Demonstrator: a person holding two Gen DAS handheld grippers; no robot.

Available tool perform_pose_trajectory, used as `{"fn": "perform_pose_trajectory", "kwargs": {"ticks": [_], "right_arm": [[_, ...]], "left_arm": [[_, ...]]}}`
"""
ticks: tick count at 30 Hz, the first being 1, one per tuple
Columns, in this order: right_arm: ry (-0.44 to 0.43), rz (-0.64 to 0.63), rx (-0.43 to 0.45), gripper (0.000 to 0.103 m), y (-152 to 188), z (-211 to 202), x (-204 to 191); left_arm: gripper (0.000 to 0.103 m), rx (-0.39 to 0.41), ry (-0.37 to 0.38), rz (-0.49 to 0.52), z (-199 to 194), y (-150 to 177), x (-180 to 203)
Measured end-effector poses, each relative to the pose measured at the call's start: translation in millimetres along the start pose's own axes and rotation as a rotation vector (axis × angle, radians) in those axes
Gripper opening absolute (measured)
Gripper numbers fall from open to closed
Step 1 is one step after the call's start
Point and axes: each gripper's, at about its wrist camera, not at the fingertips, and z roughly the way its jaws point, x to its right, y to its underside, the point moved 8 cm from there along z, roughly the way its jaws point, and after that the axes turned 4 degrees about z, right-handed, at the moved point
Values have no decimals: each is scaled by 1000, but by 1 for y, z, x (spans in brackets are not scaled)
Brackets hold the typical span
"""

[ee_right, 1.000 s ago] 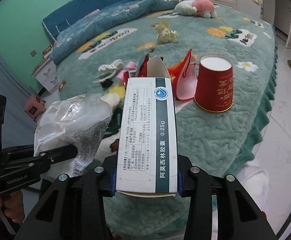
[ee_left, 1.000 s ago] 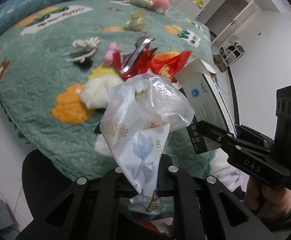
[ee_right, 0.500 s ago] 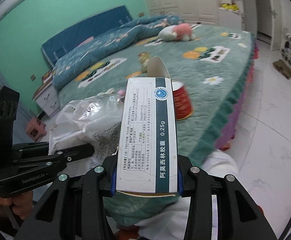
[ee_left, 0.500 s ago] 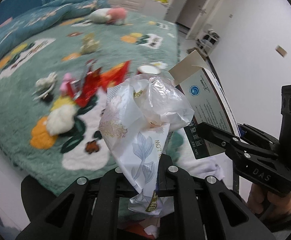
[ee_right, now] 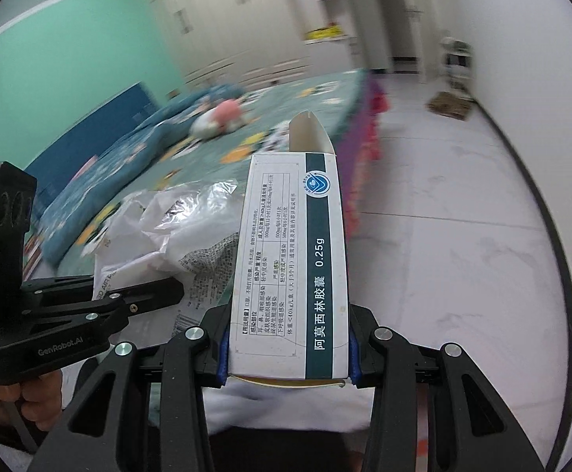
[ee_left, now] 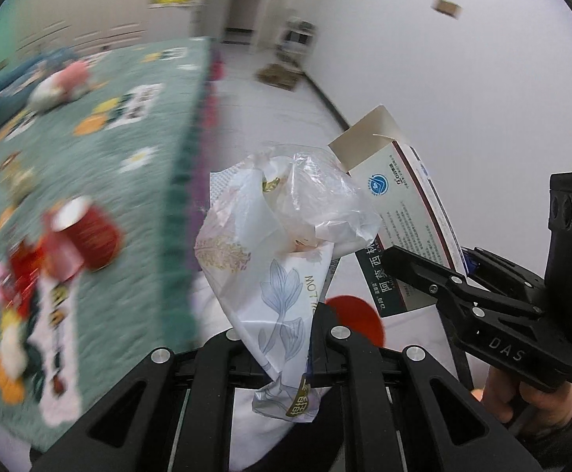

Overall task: Collect trash
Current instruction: 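Carry the box and bag with both tools over the orange bin, then open the left tool dropping the bag while the right tool drops the box into the bin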

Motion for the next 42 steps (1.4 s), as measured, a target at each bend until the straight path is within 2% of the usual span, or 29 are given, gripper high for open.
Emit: {"fn": "perform_pose_trajectory", "kwargs": {"ticks": [8,16,23,28,33,35,37,39,40,42], "right_arm": [[153,155,63,42,8,-47,101],[291,276,66,42,34,-68,181],[365,370,18,42,60,-57,231],[369,402,-22,42,74,-44,249],[370,430,-62,42,84,-24,262],[368,437,-79,42,88,-16,266],[370,440,-99,42,93,-8,267],[371,444,-114,42,93,2,268],[371,447,-124,42,96,6,270],[373,450,-137,42,98,13,271]], "left_arm": [[12,-69,141,176,57,-29,78],[12,-163,229,275,123,-38,115],[12,-336,286,222,210,-17,109],[12,-478,266,180,276,10,95],[12,-565,233,189,318,26,79],[15,-592,218,197,331,31,73],[29,-618,202,198,340,34,67],[49,-640,203,196,341,40,67],[55,-641,196,197,343,39,64],[55,-641,192,201,343,37,62]]}}
